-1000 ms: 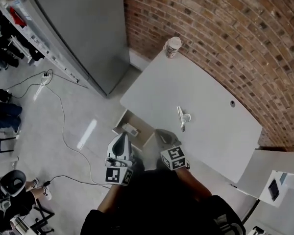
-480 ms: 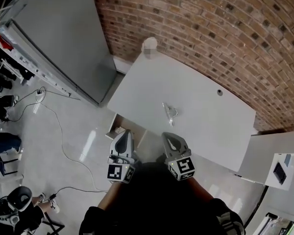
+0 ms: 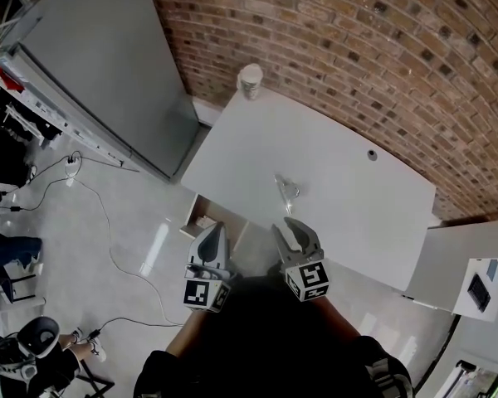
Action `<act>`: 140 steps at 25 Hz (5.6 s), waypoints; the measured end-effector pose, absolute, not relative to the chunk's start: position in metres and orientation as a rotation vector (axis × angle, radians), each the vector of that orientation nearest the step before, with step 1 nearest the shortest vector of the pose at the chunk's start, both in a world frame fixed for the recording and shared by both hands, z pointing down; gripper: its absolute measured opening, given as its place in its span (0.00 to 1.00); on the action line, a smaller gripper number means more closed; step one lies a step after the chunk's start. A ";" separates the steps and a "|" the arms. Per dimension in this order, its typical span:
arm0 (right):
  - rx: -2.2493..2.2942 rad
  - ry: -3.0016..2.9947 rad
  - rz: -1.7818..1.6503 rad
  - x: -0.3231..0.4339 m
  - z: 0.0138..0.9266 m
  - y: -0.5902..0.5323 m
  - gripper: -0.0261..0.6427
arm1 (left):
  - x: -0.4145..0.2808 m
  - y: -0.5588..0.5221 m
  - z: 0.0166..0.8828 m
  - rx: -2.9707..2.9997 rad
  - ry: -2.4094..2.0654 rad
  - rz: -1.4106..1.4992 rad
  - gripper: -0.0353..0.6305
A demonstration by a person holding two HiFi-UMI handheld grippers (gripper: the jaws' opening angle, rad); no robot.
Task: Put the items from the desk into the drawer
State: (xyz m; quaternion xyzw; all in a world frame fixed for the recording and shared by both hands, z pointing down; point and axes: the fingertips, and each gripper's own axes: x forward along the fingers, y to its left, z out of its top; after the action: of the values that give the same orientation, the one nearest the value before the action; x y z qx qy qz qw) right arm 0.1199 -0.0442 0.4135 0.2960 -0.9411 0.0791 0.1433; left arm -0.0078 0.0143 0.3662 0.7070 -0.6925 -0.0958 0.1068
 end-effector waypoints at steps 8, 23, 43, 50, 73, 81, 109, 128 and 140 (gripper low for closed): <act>0.910 -2.639 0.330 0.146 0.445 -0.074 0.20 | 0.004 0.009 0.366 2.087 -2.047 -0.224 0.06; 0.969 -2.451 0.440 0.198 0.534 -0.151 0.20 | 0.031 -0.009 0.363 2.050 -2.077 -0.230 0.06; 0.873 -2.175 0.684 0.191 0.696 -0.207 0.20 | 0.044 -0.036 0.381 2.012 -2.071 -0.211 0.06; 0.849 -2.112 0.737 0.185 0.726 -0.215 0.20 | 0.032 -0.041 0.390 1.971 -2.074 -0.196 0.06; 0.798 -2.132 0.786 0.166 0.717 -0.207 0.07 | -0.004 -0.022 0.391 1.883 -2.137 -0.225 0.06; 0.762 -2.153 0.667 0.156 0.698 -0.192 0.07 | -0.029 0.008 0.392 1.801 -2.196 -0.259 0.06; 0.229 -2.320 0.404 -0.048 0.648 0.005 0.06 | -0.163 0.121 0.442 1.607 -2.262 -0.283 0.06; 0.236 -2.143 0.288 -0.093 0.838 0.016 0.06 | -0.207 0.128 0.527 1.547 -2.211 -0.188 0.06; 0.252 -2.021 0.237 -0.088 0.939 -0.006 0.06 | -0.207 0.140 0.579 1.461 -2.175 -0.173 0.06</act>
State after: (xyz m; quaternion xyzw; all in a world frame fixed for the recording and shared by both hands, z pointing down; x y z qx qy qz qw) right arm -0.0879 -0.0062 0.9393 0.1050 -0.8425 0.0988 0.5190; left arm -0.2072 0.1402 0.5793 0.5379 -0.8010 -0.0638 0.2549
